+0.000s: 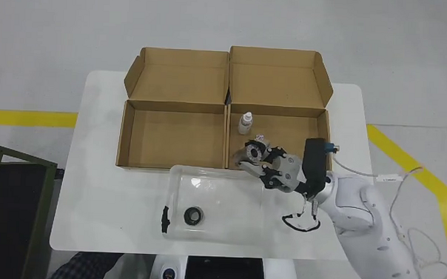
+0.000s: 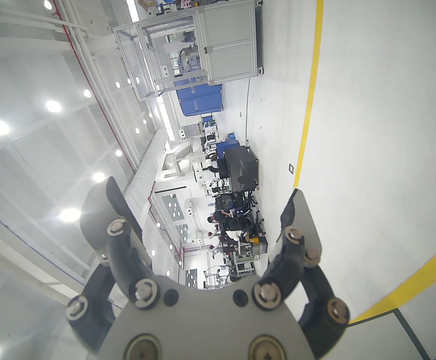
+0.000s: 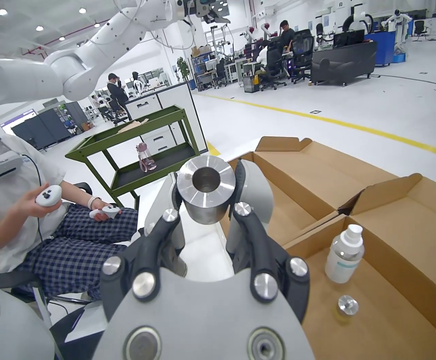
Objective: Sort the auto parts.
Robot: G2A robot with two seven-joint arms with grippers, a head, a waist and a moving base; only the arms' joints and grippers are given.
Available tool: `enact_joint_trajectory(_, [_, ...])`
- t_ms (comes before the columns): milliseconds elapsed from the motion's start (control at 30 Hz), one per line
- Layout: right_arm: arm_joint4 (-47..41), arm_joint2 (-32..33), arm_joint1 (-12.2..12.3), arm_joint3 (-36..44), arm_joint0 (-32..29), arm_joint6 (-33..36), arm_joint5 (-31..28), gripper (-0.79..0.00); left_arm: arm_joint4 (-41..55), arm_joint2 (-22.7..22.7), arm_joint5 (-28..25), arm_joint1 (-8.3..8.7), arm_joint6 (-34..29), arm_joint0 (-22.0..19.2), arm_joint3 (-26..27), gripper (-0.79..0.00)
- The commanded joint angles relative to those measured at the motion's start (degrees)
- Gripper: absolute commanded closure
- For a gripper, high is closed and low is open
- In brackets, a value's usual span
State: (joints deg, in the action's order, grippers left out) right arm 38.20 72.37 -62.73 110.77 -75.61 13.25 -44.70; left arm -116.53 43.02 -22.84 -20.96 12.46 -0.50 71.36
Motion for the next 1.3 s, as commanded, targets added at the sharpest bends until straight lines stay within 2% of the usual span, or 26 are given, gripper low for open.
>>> enact_joint_trajectory(0, [-1.5, 0.0, 0.0, -0.8, 0.4, 0.1, 0.6, 0.0, 0.0, 0.0, 0.0, 0.0, 0.0, 0.0, 0.0, -0.785])
enact_joint_trajectory(1033, [-2.6, -0.2, 0.0, -1.5, 0.9, 0.6, 0.7, 0.0, 0.0, 0.0, 0.0, 0.0, 0.0, 0.0, 0.0, -0.785])
enact_joint_trajectory(1267, [-1.1, -2.3, -0.5, -2.6, 3.2, 1.0, 4.0, 0.0, 0.0, 0.0, 0.0, 0.0, 0.0, 0.0, 0.0, -0.785])
